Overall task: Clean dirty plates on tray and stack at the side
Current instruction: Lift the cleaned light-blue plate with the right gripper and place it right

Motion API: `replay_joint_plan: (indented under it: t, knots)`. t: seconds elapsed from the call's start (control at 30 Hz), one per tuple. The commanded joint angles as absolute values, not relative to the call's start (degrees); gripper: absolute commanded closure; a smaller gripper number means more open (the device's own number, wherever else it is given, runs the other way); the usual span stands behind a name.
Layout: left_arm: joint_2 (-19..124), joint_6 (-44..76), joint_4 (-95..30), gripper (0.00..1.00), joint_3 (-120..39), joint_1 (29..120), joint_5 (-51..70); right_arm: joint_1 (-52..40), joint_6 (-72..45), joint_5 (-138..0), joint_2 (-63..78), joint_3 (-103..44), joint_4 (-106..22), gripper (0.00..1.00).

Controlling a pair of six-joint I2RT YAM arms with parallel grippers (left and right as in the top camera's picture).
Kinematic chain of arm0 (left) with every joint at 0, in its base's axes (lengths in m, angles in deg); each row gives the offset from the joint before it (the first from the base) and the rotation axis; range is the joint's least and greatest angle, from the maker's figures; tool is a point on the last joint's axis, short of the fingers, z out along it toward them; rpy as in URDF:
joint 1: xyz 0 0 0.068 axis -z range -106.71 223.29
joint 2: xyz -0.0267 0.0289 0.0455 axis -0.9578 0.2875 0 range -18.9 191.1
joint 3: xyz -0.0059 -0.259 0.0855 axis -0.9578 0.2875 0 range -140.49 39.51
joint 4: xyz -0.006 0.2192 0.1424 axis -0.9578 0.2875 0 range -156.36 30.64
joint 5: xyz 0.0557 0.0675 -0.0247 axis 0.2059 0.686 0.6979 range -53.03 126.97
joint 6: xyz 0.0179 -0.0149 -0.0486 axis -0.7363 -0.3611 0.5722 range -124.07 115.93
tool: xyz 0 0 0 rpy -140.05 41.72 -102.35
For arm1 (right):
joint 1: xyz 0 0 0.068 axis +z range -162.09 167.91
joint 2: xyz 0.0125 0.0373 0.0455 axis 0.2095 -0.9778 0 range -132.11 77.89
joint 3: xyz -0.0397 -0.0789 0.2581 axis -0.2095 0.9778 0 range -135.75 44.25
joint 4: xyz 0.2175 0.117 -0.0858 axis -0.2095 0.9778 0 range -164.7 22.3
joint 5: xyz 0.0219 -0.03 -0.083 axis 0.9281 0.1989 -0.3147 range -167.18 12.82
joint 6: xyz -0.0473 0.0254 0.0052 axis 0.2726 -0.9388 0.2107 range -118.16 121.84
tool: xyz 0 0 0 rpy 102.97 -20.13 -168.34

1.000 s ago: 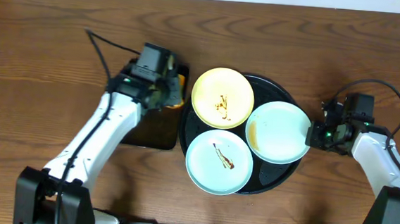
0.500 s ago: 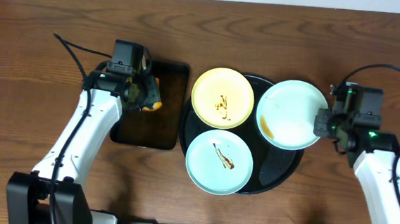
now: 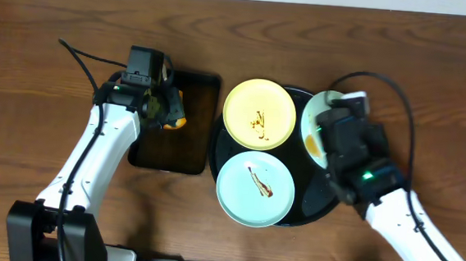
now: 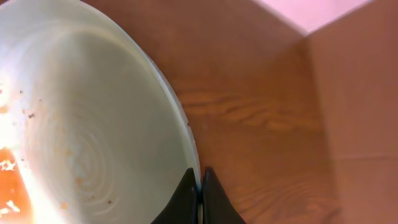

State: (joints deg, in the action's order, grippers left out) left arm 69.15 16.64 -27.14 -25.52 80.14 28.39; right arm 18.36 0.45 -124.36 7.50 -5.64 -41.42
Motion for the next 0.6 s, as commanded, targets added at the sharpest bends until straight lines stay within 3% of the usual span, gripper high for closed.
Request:
replay_joint_plan:
  t: [0.0, 0.4, 0.57]
  knots:
    - [68.11, 15.87, -26.87, 0.92, -26.4, 79.95, 29.12, 23.72, 2.07, -137.53, 8.14, -6.82, -41.59, 0.99]
    - [68.11, 15.87, -26.68, 0.93, -26.4, 79.95, 29.12, 24.68, 1.61, -142.93, 8.14, -6.82, -42.82, 0.99]
    - [68.11, 15.87, -26.5, 0.93, -26.4, 79.95, 29.12, 21.38, -5.43, -139.85, 8.14, -6.82, -42.43, 0.99]
